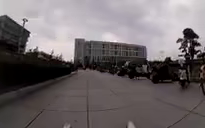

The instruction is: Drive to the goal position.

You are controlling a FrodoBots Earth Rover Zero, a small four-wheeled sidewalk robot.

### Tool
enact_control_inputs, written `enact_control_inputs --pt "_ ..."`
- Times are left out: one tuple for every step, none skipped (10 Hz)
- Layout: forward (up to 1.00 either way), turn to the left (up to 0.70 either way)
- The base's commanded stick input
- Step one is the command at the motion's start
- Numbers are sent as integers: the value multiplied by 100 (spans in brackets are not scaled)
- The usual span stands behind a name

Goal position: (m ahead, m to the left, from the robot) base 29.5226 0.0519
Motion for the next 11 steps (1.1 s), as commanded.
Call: enact_control_inputs --pt "70 0" --pt "70 0" --pt "70 0" --pt "70 0" --pt "70 0" --pt "70 0" --pt "70 0" --pt "70 0" --pt "70 0" --pt "70 0" --pt "70 0"
